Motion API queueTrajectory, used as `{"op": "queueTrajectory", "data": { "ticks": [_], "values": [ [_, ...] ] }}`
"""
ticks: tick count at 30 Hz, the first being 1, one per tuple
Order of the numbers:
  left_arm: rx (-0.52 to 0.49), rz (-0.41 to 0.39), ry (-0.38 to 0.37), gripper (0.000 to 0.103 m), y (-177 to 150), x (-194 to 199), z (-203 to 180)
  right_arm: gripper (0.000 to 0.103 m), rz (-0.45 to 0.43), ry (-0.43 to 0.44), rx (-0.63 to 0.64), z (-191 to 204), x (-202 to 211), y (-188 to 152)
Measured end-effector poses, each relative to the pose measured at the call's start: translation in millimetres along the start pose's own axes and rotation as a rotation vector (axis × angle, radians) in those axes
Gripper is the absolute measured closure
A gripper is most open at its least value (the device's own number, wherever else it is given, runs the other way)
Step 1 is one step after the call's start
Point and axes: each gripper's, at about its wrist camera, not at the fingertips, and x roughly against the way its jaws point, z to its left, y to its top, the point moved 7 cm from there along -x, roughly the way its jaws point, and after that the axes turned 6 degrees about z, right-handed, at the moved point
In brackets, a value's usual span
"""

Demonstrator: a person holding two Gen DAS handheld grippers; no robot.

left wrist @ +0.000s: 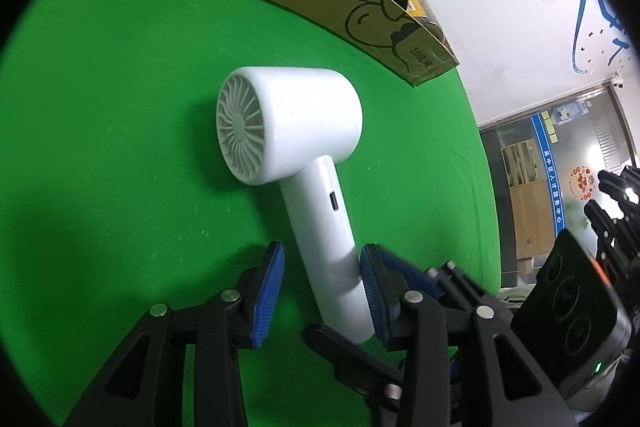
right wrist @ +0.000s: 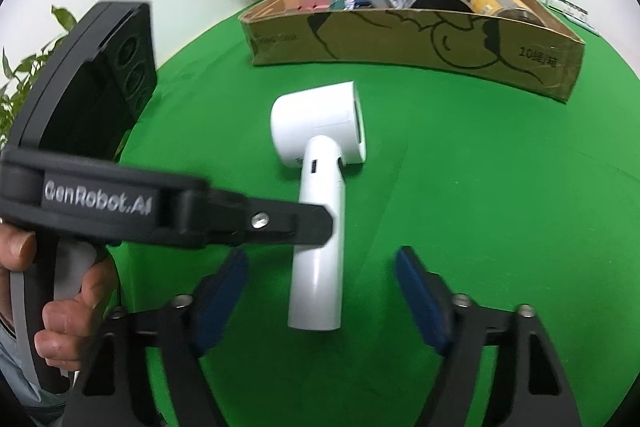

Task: Organize rigid objects
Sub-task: 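Lift the white fan with the left gripper and carry it over the box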

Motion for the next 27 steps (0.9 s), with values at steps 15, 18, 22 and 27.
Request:
{"op": "queueTrajectory", "data": {
  "ticks": [15,18,22,27],
  "values": [
    [-0.058,-0.046,0.033,0.071,1.6,6.6,-10.8,0.074,-0.02,-0.053,0.024,12.9,-5.1,-0.3],
    [-0.086,-0.066,0.037,0.071,5.3,13.1,-22.2,0.074,-0.054,-0.059,0.017,13.1,5.2,3.5],
    [-0.13,-0.096,0.047,0.071,12.1,23.1,-38.3,0.074,-0.097,-0.067,0.008,9.0,21.7,12.9],
    [-0.18,-0.14,0.046,0.071,23.5,38.1,-54.6,0.074,-0.145,-0.089,0.009,8.6,41.8,28.5]
  ]
}}
